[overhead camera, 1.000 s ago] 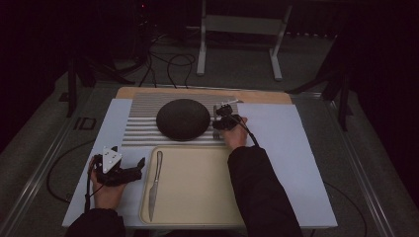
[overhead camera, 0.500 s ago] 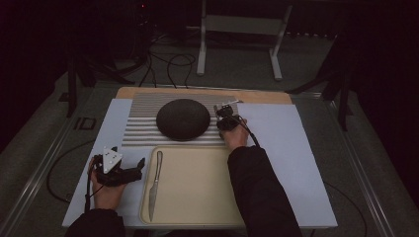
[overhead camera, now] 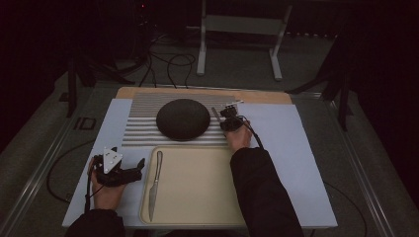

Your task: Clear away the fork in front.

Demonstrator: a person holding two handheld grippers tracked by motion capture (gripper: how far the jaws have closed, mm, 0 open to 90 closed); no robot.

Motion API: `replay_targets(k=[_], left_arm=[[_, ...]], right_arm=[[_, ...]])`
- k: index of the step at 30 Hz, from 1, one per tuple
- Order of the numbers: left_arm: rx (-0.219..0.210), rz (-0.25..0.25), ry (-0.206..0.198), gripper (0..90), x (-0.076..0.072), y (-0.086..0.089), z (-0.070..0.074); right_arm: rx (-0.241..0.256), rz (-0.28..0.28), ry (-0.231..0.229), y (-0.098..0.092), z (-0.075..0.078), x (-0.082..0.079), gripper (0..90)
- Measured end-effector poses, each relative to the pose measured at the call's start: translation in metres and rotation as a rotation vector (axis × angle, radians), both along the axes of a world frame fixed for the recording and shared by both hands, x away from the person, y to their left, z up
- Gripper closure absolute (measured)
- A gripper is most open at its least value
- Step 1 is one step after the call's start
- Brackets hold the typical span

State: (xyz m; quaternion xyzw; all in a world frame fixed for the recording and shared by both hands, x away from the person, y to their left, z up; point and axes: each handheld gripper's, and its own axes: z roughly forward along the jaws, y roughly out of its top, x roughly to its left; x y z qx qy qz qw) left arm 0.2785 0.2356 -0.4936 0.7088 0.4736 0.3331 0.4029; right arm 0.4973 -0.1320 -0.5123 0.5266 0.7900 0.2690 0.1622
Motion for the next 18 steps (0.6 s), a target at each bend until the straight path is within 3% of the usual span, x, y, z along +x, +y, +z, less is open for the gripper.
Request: replay_targets(k=[18], left_arm=[[0.008, 0.001, -0.001, 0.2, 0.0, -0.001, 0.0]], right_arm=[[0.038, 0.025, -0.014, -0.009, 0.014, -0.005, 85.7]])
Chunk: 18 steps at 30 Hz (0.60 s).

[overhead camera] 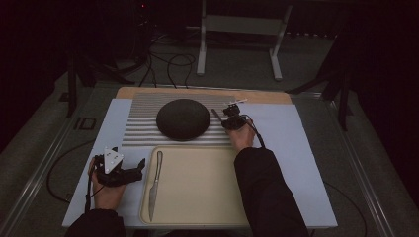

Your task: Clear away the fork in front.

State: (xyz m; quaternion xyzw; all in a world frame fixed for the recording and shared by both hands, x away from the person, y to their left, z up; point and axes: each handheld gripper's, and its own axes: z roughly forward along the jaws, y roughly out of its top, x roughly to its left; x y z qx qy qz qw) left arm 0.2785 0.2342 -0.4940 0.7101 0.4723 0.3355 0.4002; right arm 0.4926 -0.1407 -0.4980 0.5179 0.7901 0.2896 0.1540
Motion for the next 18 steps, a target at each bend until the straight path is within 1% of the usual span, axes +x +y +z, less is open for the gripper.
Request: replay_targets(k=[7, 10, 13, 18], left_arm=[[0.003, -0.003, 0.001, 0.2, 0.0, -0.001, 0.0], [0.004, -0.005, 0.002, 0.2, 0.0, -0.001, 0.0], [0.006, -0.007, 0.004, 0.2, 0.0, -0.001, 0.0], [0.009, -0.009, 0.007, 0.2, 0.0, -0.002, -0.001]], right_arm=[[-0.026, 0.024, -0.015, 0.0, 0.006, -0.005, 85.7], [-0.013, 0.031, -0.018, -0.001, 0.007, -0.007, 85.7], [0.009, 0.023, -0.023, -0.003, 0.008, -0.01, 85.7], [0.019, 0.037, -0.032, -0.004, 0.011, -0.013, 85.7]])
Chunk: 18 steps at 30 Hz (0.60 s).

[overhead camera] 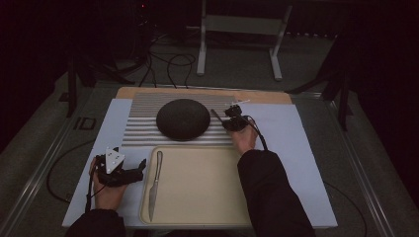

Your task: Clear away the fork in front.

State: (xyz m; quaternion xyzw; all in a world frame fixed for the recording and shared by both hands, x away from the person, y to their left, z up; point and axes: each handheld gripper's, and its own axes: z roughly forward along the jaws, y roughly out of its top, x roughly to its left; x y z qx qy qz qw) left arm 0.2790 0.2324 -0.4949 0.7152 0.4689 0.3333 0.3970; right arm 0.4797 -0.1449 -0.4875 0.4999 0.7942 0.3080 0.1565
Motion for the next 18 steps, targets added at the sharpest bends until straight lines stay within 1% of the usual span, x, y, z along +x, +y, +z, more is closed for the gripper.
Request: replay_targets(k=[9, 12, 13, 17, 18], left_arm=[[0.002, 0.0, 0.001, 0.2, 0.0, -0.001, 0.0], [0.001, -0.001, 0.002, 0.2, 0.0, -0.001, 0.0], [0.003, -0.003, 0.003, 0.2, 0.0, -0.001, 0.0], [0.004, -0.003, 0.008, 0.2, 0.0, -0.001, -0.001], [0.006, -0.004, 0.008, 0.2, 0.0, -0.002, -0.001]], right_arm=[[-0.011, 0.04, -0.021, -0.001, 0.005, -0.011, 85.7], [-0.006, 0.045, -0.026, -0.002, 0.007, -0.013, 85.7], [-0.002, 0.057, -0.038, -0.005, 0.009, -0.017, 85.7], [0.008, 0.059, -0.044, -0.007, 0.012, -0.02, 85.7], [0.009, 0.063, -0.052, -0.009, 0.014, -0.023, 85.7]])
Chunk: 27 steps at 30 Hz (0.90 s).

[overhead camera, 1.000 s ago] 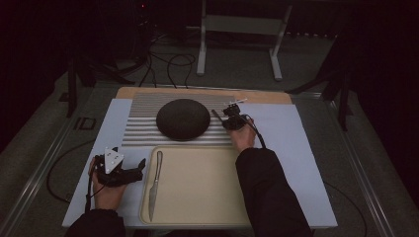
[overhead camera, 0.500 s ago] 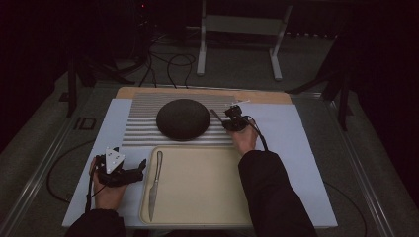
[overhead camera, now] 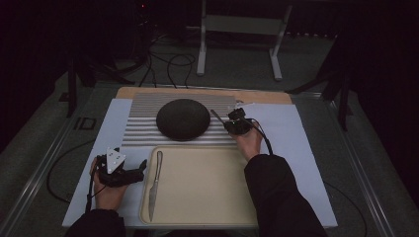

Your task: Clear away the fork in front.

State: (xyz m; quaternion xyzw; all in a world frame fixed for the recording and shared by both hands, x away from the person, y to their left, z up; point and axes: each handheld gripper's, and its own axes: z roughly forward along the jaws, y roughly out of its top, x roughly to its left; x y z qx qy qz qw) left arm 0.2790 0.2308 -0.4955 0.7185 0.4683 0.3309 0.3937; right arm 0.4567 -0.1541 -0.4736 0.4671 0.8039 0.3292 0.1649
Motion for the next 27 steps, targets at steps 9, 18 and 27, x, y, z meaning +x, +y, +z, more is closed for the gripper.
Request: replay_targets(k=[9, 18, 27], left_arm=[[0.0, -0.006, 0.005, 0.2, 0.0, -0.001, 0.0], [0.002, -0.009, 0.009, 0.2, 0.0, -0.002, -0.001], [0.002, -0.012, 0.016, 0.2, 0.001, -0.003, 0.0]], right_arm=[[0.009, 0.036, -0.031, -0.007, 0.006, -0.014, 85.7], [0.052, 0.067, -0.057, -0.019, 0.01, -0.029, 85.7], [0.1, 0.079, -0.09, -0.029, 0.014, -0.046, 85.7]])
